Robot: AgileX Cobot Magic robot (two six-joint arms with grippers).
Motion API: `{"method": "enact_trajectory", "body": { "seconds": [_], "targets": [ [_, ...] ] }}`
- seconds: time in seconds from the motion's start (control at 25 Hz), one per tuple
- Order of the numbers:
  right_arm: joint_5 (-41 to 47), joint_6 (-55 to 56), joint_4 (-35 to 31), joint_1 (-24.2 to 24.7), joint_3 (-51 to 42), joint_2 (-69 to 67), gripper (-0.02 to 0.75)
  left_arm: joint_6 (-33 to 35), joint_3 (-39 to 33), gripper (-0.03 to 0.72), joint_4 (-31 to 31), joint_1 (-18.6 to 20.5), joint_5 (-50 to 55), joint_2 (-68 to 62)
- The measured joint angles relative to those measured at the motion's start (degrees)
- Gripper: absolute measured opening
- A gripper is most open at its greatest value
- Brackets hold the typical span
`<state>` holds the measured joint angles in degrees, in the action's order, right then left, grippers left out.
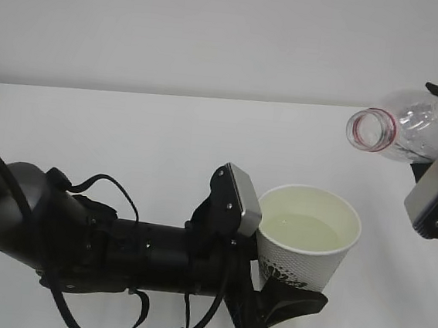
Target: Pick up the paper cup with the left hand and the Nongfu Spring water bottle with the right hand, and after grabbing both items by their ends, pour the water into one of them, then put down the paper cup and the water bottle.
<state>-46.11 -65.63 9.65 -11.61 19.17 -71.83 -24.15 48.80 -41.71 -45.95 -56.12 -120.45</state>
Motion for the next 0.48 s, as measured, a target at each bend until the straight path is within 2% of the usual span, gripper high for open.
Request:
{"method": "enact_trajectory", "body": {
  "seconds": [0.48],
  "targets": [
    [-2.6, 14.4, -0.5, 0.0, 0.0, 0.0, 0.438, 0.3, 0.0, 0.515, 0.3, 0.0, 0.0, 0.0]
  ]
}}
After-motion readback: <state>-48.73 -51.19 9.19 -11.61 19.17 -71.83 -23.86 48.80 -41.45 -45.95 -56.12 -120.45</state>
